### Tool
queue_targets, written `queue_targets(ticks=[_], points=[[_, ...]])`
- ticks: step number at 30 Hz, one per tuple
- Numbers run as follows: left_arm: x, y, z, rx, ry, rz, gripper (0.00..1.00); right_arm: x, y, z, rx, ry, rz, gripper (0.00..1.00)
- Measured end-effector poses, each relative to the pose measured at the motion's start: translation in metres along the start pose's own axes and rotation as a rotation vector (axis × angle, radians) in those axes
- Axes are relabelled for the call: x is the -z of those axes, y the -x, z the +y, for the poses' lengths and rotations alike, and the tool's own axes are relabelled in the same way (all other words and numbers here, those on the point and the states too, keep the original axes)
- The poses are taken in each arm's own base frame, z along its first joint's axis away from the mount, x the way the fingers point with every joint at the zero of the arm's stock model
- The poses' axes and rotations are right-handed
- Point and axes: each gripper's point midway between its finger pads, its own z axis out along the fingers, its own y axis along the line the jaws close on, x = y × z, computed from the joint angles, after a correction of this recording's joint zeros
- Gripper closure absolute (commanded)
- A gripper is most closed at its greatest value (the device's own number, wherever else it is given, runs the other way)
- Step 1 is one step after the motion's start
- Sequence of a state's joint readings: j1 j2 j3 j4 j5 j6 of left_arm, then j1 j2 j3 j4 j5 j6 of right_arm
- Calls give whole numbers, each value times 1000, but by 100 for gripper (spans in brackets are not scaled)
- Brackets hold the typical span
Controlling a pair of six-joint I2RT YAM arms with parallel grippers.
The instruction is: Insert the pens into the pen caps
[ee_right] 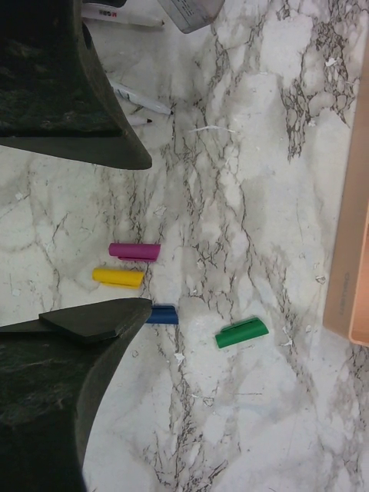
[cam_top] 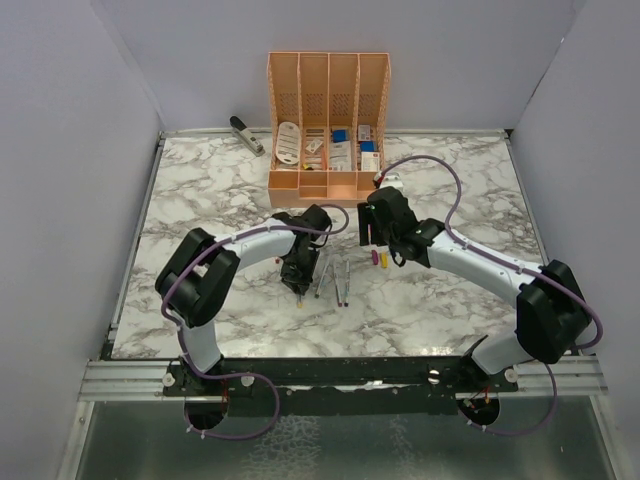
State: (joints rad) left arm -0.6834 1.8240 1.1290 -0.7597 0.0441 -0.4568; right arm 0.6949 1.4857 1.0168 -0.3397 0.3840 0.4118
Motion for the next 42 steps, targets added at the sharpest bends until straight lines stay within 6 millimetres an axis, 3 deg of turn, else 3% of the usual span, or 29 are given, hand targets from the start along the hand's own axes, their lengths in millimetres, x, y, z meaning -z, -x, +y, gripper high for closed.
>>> queue_targets(ticks=[19, 23, 28, 32, 39, 42], points=[[1, 7, 0, 23, 1, 74, 74, -1, 4, 2, 19, 4, -9, 34], [0, 7, 0, 21, 0, 79, 82, -3, 6, 3, 18, 8, -16, 34], [0, 7, 1, 17, -12, 77, 100, -7, 6, 5, 20, 7, -9, 34], [0, 7, 1, 26, -33, 68, 100, -8, 7, 6, 18, 8, -12, 34], [2, 22, 0, 5, -45, 6, 100, -9, 6, 6, 14, 8, -11, 36], [6, 49, 0, -13, -47, -105, 100, -11, 4, 6, 13, 5, -3, 36]])
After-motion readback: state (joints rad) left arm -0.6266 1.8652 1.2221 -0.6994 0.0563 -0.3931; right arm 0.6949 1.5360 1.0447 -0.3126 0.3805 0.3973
